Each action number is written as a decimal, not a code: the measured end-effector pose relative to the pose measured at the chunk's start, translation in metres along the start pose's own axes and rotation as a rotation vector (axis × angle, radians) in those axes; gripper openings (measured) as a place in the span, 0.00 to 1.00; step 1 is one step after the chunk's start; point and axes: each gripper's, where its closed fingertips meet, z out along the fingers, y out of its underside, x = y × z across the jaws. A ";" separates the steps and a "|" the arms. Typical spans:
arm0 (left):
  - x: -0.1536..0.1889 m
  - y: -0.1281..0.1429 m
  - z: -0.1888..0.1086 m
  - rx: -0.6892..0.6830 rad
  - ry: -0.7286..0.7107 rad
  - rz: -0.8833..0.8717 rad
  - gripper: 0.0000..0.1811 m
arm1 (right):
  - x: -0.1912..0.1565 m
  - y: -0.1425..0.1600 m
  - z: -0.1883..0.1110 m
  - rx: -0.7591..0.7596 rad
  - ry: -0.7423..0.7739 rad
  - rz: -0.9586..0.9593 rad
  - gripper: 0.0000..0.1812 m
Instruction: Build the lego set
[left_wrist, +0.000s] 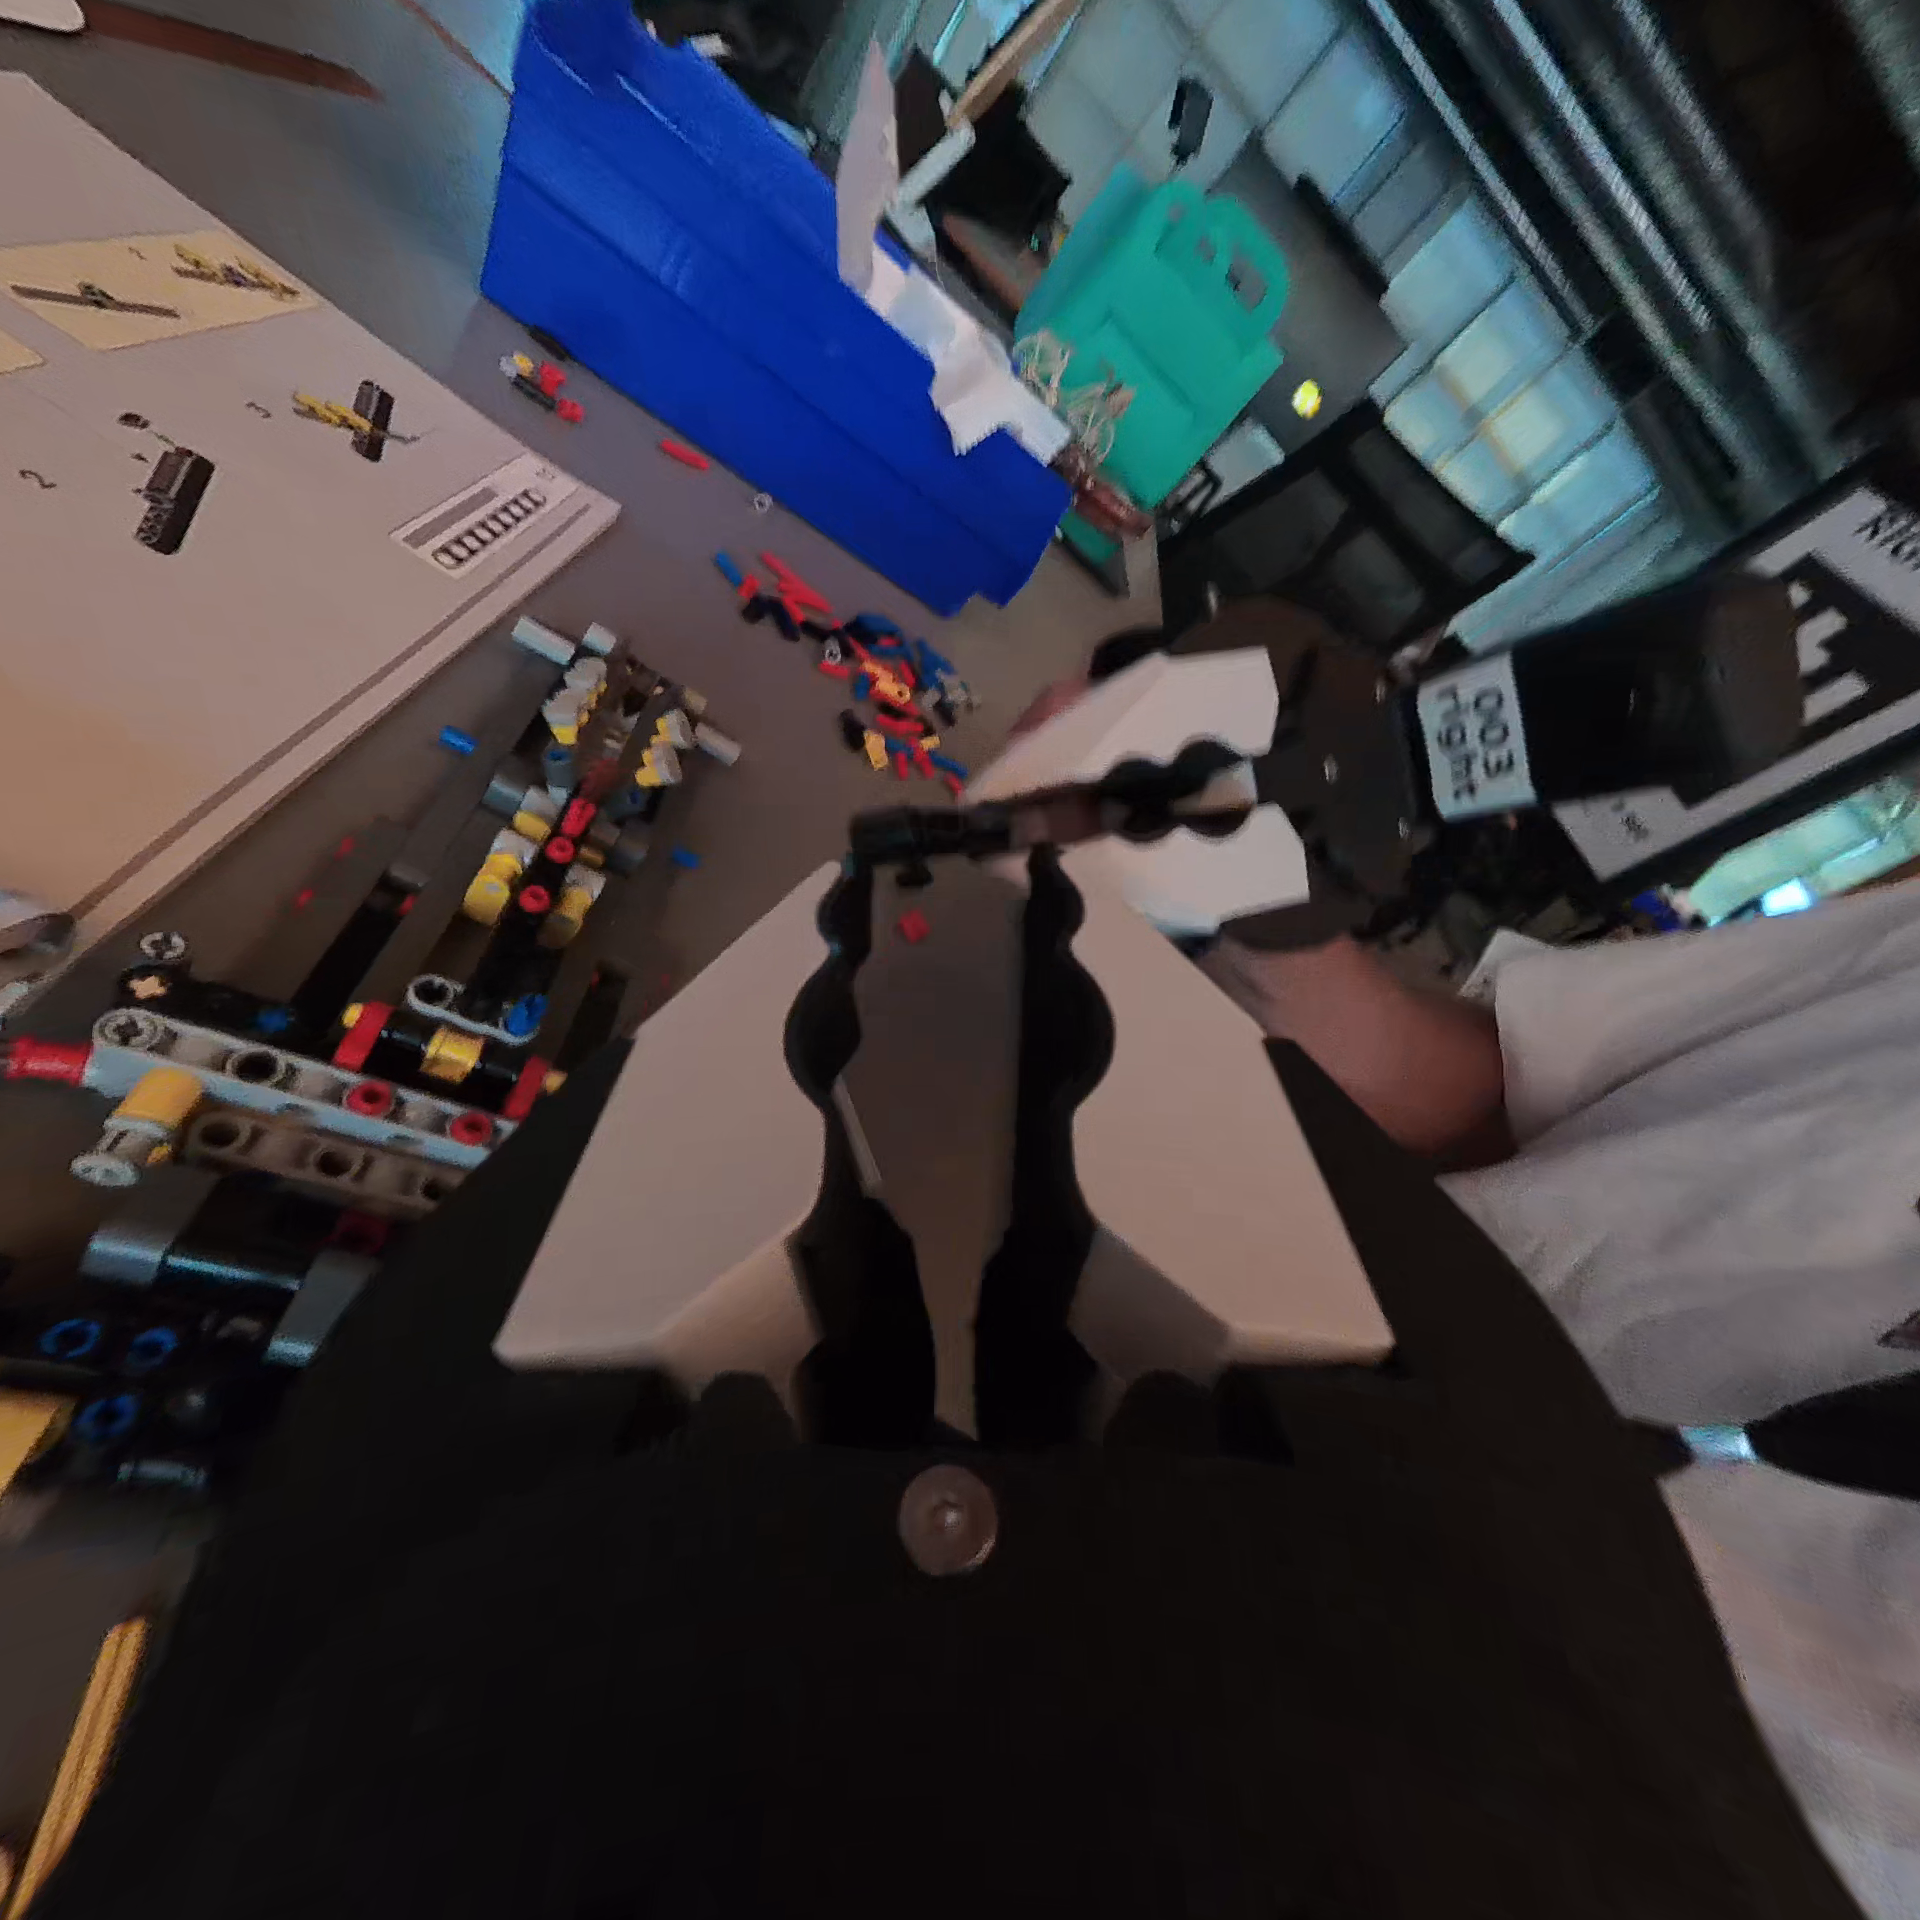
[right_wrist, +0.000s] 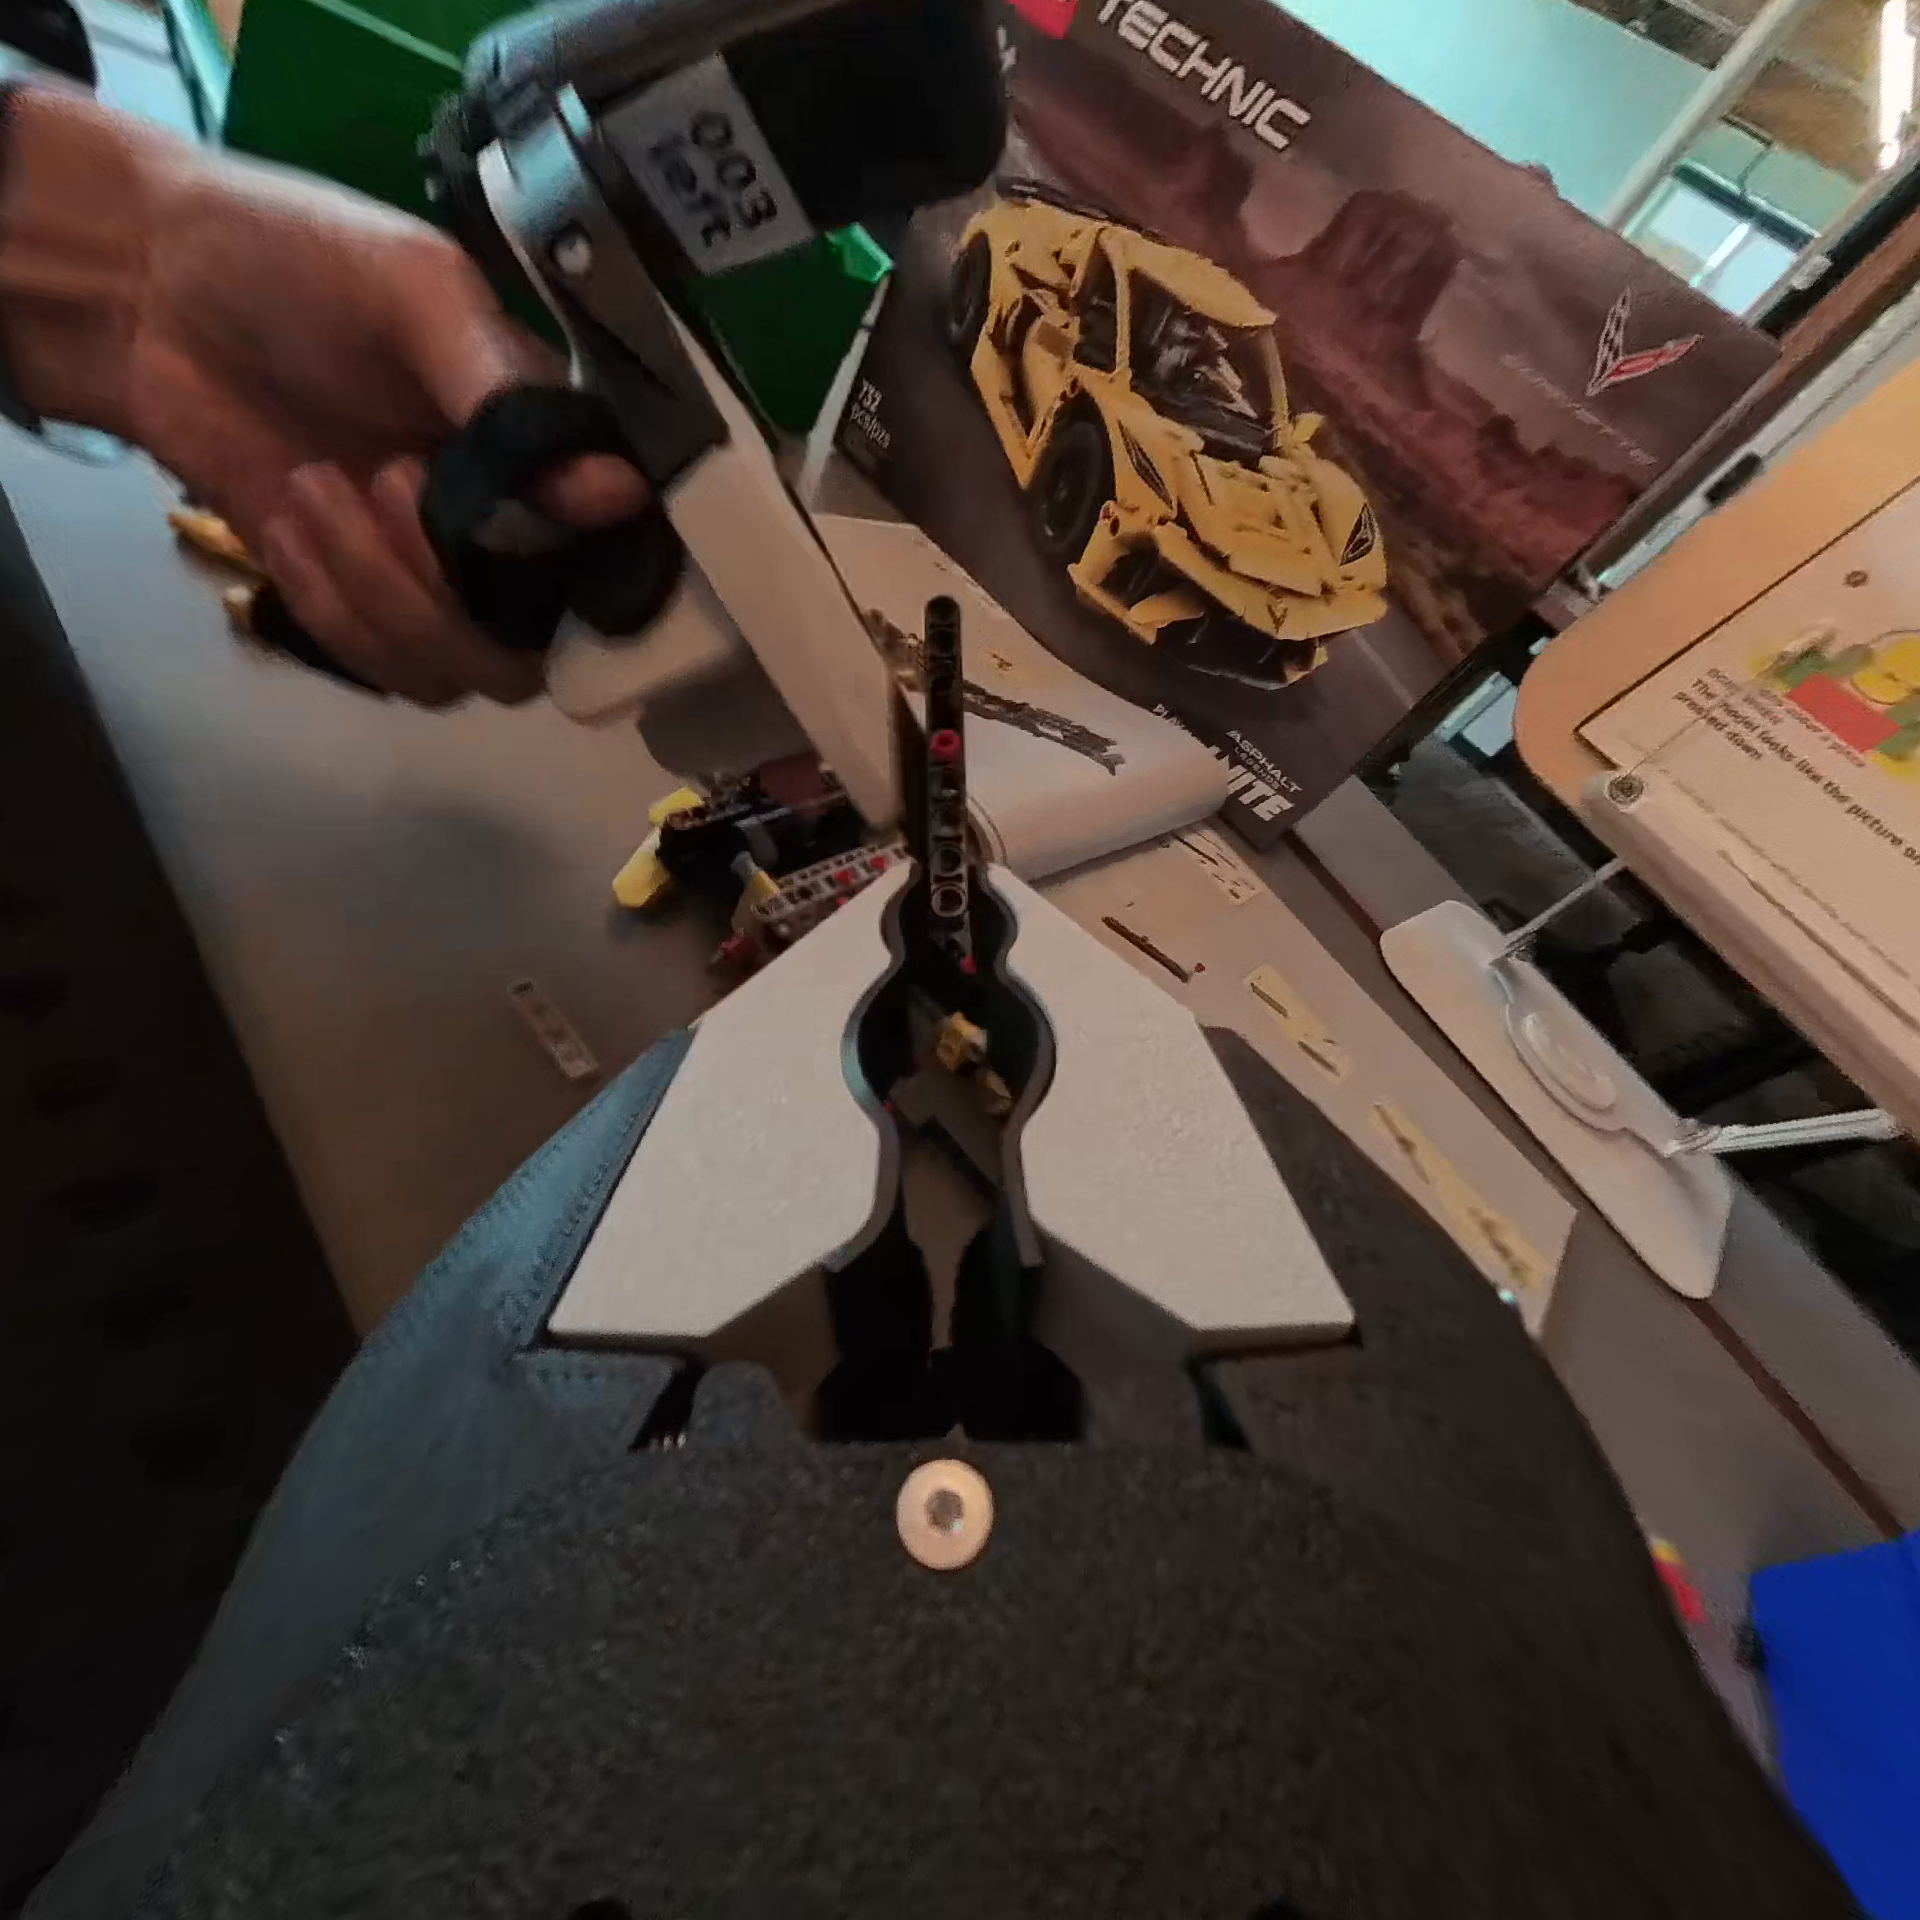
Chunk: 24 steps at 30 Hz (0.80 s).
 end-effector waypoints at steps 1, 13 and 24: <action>0.004 0.004 -0.004 -0.032 0.000 0.012 0.20 | 0.001 0.000 -0.004 -0.009 -0.020 -0.042 0.04; 0.075 0.015 -0.050 -0.779 0.218 0.070 0.25 | -0.045 -0.033 -0.029 -0.057 -0.653 -0.459 0.04; 0.059 0.035 -0.028 -0.911 0.243 0.015 0.04 | -0.046 -0.035 -0.027 -0.070 -0.692 -0.528 0.04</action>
